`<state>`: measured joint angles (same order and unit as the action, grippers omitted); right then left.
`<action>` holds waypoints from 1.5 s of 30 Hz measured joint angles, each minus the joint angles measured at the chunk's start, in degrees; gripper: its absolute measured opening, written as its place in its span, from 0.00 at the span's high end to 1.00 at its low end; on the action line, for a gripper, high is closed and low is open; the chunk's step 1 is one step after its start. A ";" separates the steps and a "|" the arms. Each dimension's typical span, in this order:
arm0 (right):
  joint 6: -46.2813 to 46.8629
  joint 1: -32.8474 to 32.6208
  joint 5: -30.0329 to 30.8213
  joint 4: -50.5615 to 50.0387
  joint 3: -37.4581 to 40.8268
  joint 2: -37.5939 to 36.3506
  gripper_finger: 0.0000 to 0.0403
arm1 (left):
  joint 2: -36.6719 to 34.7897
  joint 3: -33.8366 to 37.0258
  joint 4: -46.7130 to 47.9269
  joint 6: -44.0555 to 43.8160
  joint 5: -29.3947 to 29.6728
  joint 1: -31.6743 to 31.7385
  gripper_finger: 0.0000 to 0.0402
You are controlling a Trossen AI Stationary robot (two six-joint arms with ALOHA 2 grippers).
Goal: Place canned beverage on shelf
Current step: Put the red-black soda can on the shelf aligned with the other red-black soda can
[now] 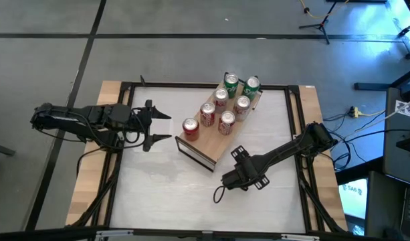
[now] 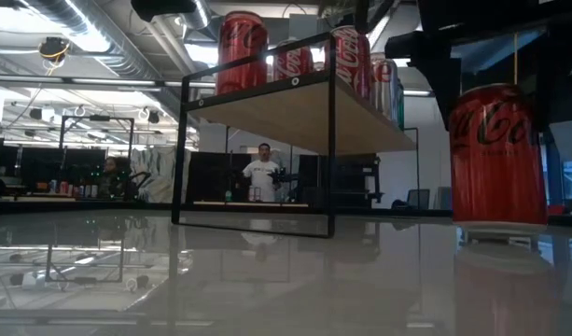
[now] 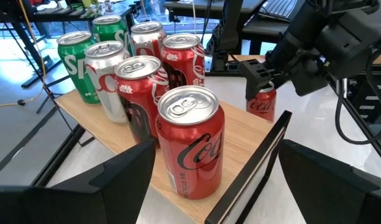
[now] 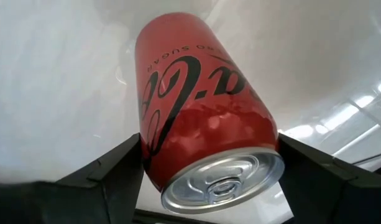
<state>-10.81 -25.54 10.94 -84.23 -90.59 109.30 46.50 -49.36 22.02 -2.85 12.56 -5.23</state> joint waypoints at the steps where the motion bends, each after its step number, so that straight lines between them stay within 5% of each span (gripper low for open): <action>1: 0.00 0.00 -0.03 0.33 0.02 0.00 0.24 | 0.00 0.00 0.00 0.00 0.00 0.00 0.18; 45: 0.04 0.05 -8.23 3.46 0.02 -0.17 0.24 | 0.00 0.02 0.00 0.00 0.00 0.00 0.18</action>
<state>-10.76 -25.49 2.71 -80.77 -90.56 109.12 46.50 -49.34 22.02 -2.85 12.56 -5.23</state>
